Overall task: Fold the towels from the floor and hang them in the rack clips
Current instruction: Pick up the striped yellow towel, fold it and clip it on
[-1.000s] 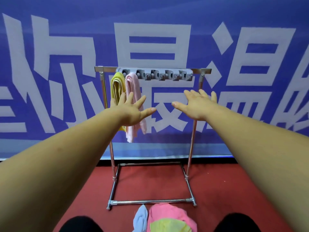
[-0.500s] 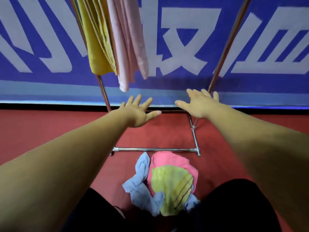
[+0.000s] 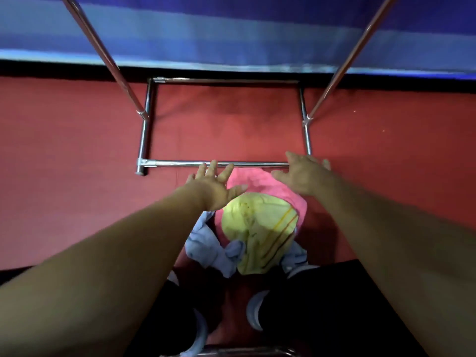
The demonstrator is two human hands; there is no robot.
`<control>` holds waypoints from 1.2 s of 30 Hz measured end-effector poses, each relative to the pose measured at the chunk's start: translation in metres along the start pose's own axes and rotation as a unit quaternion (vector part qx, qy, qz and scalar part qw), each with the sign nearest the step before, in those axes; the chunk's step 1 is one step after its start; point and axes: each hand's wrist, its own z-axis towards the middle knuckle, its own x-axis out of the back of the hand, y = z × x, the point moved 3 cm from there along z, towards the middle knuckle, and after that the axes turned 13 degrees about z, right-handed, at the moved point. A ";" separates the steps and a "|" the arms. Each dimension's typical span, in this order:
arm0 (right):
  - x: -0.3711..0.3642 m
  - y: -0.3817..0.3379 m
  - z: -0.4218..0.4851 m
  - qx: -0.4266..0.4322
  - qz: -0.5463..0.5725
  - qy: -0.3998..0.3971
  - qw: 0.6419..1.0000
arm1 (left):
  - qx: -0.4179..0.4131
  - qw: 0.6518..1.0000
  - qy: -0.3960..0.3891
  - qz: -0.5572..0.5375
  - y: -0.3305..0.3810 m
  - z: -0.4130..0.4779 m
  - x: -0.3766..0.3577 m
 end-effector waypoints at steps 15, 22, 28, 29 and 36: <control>-0.161 0.044 0.029 -0.084 0.010 -0.211 0.974 | -0.025 0.996 -0.084 -0.005 0.006 0.040 -0.095; -0.177 0.040 0.028 -0.073 0.027 -0.238 0.968 | -0.037 0.995 -0.089 -0.020 0.009 0.042 -0.101; -0.167 0.036 0.037 -0.025 0.200 -0.145 0.969 | -0.040 0.995 -0.079 -0.039 0.009 0.050 -0.097; -0.166 0.034 0.037 -0.033 0.291 -0.130 0.947 | -0.043 0.995 -0.068 -0.053 0.009 0.050 -0.095; -0.143 0.000 0.029 -0.075 0.700 -0.238 0.669 | -0.010 0.931 -0.063 -0.359 0.013 0.056 -0.084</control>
